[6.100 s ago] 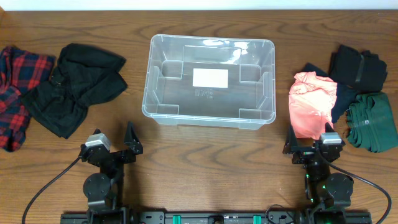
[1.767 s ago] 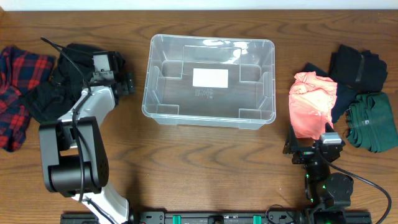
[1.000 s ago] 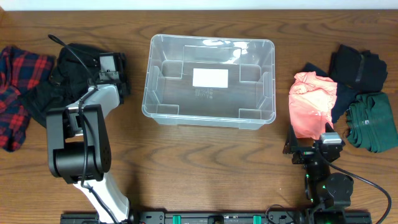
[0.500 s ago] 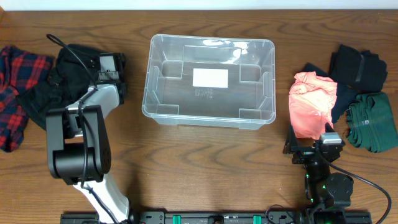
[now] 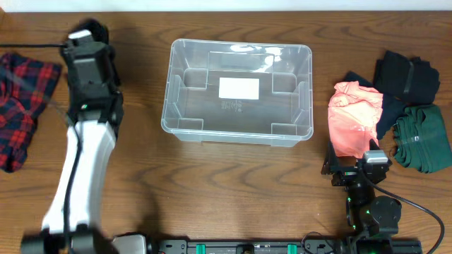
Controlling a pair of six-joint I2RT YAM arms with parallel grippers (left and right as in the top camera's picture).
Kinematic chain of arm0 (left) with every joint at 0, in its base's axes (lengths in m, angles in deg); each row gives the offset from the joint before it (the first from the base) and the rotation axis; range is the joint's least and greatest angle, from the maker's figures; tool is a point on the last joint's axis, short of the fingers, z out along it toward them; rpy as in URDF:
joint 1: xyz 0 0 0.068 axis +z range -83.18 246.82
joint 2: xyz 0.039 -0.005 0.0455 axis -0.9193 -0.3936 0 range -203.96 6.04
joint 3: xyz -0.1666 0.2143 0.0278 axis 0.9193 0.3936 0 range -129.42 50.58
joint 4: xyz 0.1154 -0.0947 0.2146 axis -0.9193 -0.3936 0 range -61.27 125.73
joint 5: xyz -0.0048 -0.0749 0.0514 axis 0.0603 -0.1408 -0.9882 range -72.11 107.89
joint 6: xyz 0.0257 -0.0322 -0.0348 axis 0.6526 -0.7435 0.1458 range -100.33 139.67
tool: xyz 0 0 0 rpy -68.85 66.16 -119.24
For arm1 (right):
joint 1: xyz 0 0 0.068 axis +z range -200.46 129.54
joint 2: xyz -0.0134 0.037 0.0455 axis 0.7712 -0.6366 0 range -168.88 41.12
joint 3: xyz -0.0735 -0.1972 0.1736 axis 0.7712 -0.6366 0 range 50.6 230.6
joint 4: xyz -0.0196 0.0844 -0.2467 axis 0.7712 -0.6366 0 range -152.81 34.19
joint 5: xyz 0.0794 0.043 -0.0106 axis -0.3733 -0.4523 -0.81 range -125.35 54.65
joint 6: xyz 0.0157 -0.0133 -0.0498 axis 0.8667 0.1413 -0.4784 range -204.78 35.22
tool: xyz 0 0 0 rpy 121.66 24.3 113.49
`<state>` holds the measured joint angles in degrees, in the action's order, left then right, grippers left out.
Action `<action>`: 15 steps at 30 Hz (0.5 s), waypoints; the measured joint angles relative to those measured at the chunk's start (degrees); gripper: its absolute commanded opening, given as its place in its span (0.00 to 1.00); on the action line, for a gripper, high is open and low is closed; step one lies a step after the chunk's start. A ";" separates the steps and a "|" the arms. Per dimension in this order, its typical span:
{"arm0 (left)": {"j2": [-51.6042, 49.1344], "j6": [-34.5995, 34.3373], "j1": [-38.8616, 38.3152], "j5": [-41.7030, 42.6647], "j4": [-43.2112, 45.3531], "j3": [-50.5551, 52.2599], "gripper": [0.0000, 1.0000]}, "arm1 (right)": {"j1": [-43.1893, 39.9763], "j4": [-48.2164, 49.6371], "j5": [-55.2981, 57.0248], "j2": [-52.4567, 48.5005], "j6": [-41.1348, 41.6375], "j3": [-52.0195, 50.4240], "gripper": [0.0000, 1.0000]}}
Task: Pack container
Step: 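Lift the black garment with the left gripper and carry it over the bin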
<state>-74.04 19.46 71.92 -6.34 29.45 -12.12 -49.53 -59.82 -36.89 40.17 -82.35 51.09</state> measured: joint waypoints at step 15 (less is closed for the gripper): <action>23.30 0.00 -4.15 3.67 -0.33 0.00 0.06 | 0.00 0.00 -0.02 -0.02 0.00 0.00 0.99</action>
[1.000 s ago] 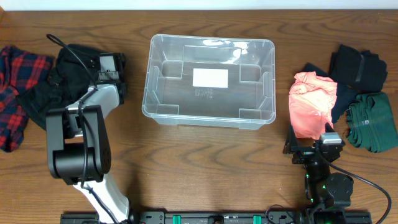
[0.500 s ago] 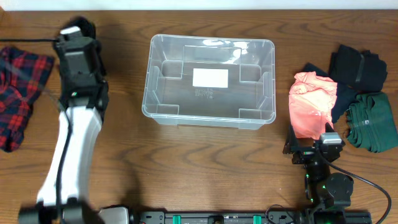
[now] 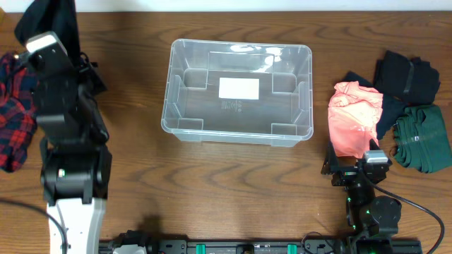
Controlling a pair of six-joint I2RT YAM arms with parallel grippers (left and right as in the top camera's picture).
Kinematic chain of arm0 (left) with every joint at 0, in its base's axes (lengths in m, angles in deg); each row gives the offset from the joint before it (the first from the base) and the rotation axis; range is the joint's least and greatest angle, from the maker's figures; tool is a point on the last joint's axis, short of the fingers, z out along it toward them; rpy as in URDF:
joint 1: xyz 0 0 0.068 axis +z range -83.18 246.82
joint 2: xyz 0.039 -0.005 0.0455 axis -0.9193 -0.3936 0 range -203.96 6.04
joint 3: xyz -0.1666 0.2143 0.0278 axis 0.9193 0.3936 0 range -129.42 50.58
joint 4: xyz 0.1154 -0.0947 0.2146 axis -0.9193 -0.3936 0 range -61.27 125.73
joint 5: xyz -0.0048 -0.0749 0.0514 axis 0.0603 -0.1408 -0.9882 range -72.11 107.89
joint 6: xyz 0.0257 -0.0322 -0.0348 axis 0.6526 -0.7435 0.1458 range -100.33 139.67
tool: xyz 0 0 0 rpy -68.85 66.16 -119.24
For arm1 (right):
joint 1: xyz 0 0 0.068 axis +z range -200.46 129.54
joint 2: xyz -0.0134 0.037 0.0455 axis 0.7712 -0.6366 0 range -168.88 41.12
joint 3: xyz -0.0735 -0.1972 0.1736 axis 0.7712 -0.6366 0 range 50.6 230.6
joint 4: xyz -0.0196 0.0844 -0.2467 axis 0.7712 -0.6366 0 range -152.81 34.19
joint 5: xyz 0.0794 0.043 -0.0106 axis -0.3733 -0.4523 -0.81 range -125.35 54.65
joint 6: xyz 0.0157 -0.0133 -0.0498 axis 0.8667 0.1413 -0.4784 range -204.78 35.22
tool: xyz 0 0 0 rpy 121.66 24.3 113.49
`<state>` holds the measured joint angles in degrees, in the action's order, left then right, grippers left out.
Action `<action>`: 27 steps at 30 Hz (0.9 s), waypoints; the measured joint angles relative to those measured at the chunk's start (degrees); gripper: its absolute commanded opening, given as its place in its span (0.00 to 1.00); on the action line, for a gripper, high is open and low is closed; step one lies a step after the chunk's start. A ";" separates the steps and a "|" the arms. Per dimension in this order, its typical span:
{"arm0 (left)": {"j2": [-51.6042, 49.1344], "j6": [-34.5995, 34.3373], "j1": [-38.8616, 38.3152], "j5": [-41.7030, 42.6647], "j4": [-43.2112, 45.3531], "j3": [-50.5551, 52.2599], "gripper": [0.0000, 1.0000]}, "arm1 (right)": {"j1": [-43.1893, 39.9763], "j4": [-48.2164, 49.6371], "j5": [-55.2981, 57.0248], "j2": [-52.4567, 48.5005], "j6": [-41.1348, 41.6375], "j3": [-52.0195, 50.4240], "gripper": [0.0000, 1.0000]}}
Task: Pack container
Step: 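Lift the black garment with the left gripper and carry it over the bin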
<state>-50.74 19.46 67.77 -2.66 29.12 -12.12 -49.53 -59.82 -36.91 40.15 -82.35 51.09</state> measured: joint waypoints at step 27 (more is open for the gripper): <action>-8.09 9.07 -30.01 6.51 10.34 0.00 0.06 | 0.00 0.00 0.02 0.00 0.00 0.00 0.99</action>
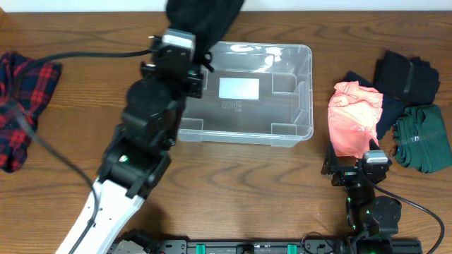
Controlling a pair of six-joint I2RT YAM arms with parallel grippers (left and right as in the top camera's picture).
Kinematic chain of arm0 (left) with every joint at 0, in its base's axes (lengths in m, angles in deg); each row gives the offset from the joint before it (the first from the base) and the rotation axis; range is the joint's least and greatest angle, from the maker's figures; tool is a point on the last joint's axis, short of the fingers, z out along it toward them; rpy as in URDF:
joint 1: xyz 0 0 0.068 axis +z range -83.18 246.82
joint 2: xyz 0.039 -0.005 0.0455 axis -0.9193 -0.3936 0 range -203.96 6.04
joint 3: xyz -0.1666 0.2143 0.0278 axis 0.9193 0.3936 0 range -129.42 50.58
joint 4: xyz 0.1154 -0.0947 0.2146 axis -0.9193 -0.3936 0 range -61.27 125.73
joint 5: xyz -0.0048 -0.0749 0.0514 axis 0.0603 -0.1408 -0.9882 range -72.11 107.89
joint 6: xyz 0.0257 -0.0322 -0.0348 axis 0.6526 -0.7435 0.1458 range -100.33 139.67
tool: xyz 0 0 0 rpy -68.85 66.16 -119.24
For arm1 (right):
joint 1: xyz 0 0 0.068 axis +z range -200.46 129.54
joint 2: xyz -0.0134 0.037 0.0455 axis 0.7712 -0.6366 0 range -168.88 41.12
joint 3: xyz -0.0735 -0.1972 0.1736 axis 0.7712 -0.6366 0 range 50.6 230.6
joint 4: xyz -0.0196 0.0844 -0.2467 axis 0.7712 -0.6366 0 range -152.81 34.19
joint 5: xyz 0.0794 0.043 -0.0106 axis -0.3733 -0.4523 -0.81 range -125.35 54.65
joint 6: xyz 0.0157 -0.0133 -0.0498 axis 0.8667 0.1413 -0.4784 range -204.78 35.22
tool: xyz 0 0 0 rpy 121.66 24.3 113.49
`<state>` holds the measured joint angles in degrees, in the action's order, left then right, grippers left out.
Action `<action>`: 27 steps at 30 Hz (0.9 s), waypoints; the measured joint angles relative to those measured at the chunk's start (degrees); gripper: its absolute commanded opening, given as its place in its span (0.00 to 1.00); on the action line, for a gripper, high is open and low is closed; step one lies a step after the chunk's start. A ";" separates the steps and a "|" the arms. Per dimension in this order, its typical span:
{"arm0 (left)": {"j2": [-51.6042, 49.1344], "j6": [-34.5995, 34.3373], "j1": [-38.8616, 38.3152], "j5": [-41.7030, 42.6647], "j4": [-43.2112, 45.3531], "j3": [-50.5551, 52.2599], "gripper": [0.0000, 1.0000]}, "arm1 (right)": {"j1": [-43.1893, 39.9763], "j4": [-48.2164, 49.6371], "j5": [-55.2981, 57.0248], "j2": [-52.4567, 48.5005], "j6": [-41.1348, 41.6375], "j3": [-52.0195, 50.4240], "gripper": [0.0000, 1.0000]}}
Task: Pack container
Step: 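Lift the black garment with the left gripper and carry it over the bin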
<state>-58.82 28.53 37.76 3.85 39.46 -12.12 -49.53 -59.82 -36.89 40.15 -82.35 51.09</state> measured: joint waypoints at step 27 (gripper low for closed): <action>-13.77 26.32 -13.49 -3.26 -3.45 0.00 0.06 | 0.00 0.00 -0.02 0.00 0.00 0.00 0.99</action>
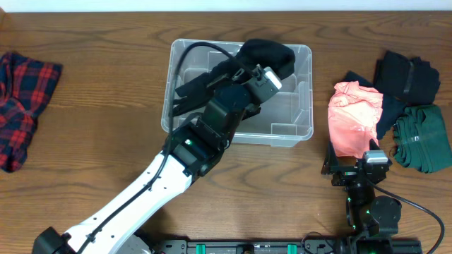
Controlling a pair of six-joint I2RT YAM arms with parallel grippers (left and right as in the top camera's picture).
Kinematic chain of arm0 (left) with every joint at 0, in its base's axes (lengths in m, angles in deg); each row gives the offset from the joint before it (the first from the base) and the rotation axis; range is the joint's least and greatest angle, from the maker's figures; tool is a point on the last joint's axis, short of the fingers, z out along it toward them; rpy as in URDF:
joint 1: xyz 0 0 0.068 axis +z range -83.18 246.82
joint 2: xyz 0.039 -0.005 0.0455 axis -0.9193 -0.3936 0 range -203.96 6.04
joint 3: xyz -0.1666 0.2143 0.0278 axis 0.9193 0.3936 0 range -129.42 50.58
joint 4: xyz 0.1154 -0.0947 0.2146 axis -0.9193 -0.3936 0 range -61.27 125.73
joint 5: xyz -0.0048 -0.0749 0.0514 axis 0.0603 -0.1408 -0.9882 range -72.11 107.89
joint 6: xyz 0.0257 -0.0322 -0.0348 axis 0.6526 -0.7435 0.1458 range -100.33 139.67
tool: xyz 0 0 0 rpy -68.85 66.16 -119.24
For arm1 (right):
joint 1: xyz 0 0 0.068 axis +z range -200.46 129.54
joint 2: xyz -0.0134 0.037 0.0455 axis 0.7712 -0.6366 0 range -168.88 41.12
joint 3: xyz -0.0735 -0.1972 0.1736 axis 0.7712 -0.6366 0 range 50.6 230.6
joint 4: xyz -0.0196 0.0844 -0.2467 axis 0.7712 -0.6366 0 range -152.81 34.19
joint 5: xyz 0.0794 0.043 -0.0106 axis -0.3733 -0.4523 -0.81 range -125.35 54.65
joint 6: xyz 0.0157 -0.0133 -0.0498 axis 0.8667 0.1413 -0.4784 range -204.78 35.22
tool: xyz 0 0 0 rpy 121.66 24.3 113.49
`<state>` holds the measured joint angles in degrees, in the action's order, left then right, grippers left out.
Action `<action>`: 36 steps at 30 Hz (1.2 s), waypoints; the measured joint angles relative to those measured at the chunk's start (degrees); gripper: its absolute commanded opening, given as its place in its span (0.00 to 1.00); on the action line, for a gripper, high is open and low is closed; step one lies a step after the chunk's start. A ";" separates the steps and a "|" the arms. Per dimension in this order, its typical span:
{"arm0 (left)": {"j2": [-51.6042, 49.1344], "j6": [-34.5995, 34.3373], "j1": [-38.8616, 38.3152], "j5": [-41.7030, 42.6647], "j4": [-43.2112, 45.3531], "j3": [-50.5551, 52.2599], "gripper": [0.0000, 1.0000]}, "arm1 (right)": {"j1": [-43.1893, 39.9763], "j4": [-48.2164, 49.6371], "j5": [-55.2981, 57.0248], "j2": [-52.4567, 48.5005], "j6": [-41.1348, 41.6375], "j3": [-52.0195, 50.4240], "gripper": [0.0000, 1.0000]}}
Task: Pack container
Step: 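Lift the black garment with the left gripper and carry it over the bin, then lower the black garment into the bin and open the left gripper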
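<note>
A clear plastic container [308,106] stands at the middle back of the table. My left arm reaches up from the lower left, and the left gripper [263,69] is over the container's right half, shut on a black garment [270,54]. That garment bunches at the back right rim and trails left inside the container, with its tail over the left wall. The fingers themselves are hidden by the wrist and the cloth. Low at the front right, my right gripper [332,164] is parked with nothing in it.
A red plaid shirt [25,99] lies at the far left edge. Right of the container lie a pink garment [353,120], a navy piece [357,77], a black folded garment [408,76] and a dark green one [422,137].
My left gripper has moved right and down from the container's back left corner to over its right half. The black garment, then hanging high, now lies partly inside the container.
My left gripper was first down at the far left, next to the plaid shirt. Then it held a black garment lifted there, then carried it to the container's back left corner. Now the garment rests in the container. The right arm stayed parked throughout.
</note>
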<state>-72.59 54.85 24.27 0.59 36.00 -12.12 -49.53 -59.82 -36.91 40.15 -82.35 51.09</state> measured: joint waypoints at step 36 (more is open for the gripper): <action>2.78 -7.13 -0.37 -0.74 5.97 -0.15 0.23 | 0.00 0.00 0.02 0.00 0.00 0.00 0.99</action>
<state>-69.82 47.72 23.90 -0.15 41.97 -12.27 -49.53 -59.82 -36.89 40.15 -82.35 51.09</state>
